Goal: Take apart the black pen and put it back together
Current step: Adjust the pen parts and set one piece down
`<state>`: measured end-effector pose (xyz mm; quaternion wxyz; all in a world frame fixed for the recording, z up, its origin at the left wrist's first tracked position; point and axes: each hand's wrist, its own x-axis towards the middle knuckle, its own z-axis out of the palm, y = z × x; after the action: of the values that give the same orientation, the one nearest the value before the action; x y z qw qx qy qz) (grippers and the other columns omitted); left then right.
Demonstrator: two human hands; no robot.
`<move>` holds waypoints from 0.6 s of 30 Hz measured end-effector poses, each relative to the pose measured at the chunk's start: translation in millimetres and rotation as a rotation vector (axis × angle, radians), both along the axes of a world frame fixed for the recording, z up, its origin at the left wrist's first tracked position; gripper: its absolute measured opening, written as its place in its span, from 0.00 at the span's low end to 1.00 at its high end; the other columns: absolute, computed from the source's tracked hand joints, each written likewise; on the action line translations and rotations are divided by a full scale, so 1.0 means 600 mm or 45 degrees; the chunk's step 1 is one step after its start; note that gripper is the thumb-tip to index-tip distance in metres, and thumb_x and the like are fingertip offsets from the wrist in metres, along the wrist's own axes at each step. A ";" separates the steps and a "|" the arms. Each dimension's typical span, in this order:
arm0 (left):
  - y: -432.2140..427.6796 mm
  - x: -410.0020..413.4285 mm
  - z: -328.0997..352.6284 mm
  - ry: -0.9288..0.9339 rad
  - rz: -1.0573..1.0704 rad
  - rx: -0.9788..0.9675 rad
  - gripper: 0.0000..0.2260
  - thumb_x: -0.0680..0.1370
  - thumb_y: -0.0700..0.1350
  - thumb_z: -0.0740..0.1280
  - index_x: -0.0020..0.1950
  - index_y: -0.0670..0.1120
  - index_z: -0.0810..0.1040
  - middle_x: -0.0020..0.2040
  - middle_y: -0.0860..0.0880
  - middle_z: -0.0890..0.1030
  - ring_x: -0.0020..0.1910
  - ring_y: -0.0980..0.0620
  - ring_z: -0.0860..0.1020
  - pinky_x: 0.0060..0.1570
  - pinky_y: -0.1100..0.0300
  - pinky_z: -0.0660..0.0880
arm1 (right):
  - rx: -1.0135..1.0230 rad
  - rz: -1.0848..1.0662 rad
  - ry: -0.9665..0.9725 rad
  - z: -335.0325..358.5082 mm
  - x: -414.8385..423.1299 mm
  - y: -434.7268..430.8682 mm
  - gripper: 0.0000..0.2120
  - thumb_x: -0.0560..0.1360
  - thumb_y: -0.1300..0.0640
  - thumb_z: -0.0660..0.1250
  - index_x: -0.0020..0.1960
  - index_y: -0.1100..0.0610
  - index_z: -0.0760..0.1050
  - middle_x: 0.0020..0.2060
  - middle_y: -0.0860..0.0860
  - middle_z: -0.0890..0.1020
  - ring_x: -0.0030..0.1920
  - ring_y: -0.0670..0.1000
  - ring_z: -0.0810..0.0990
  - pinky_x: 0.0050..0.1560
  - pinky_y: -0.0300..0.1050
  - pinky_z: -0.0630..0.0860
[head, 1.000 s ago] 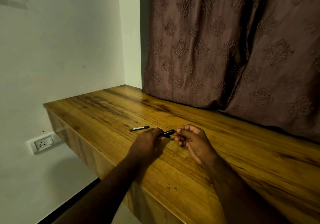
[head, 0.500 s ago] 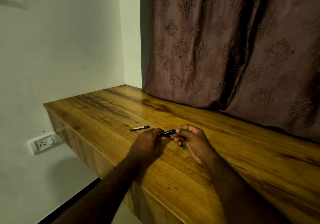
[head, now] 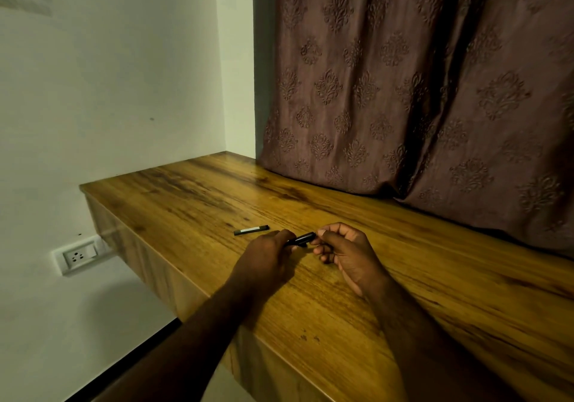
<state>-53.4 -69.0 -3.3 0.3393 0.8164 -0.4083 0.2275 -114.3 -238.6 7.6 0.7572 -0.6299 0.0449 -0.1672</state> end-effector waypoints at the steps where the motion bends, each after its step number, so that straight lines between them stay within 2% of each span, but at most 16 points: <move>1: 0.000 0.000 0.000 0.001 0.005 0.005 0.13 0.75 0.52 0.58 0.52 0.47 0.77 0.44 0.47 0.82 0.39 0.49 0.79 0.36 0.54 0.75 | -0.013 0.003 0.000 0.000 0.000 0.001 0.03 0.76 0.63 0.67 0.48 0.63 0.78 0.36 0.58 0.83 0.33 0.50 0.79 0.34 0.43 0.72; 12: 0.002 -0.003 0.001 0.024 -0.013 -0.014 0.14 0.76 0.53 0.58 0.52 0.47 0.77 0.43 0.47 0.81 0.38 0.50 0.78 0.35 0.55 0.74 | 0.001 0.026 0.000 -0.002 0.000 -0.003 0.02 0.74 0.64 0.69 0.45 0.62 0.81 0.36 0.58 0.84 0.32 0.49 0.80 0.32 0.42 0.73; 16: 0.002 -0.006 0.004 -0.004 -0.022 -0.030 0.21 0.75 0.57 0.54 0.51 0.43 0.78 0.43 0.44 0.82 0.39 0.45 0.79 0.37 0.51 0.74 | -0.006 -0.005 0.012 -0.002 0.002 -0.003 0.03 0.74 0.65 0.69 0.44 0.61 0.82 0.36 0.57 0.84 0.32 0.49 0.79 0.32 0.41 0.73; 18: 0.002 -0.006 0.004 -0.011 -0.022 -0.030 0.20 0.75 0.56 0.56 0.51 0.43 0.78 0.43 0.44 0.82 0.39 0.45 0.79 0.37 0.50 0.75 | -0.013 -0.012 0.022 -0.002 0.002 -0.002 0.03 0.74 0.65 0.70 0.45 0.61 0.82 0.36 0.56 0.84 0.32 0.49 0.79 0.32 0.40 0.73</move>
<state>-57.3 -68.0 -0.8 0.3492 0.8077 -0.4141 0.2328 -112.8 -239.8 6.6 0.7527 -0.6349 0.0535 -0.1656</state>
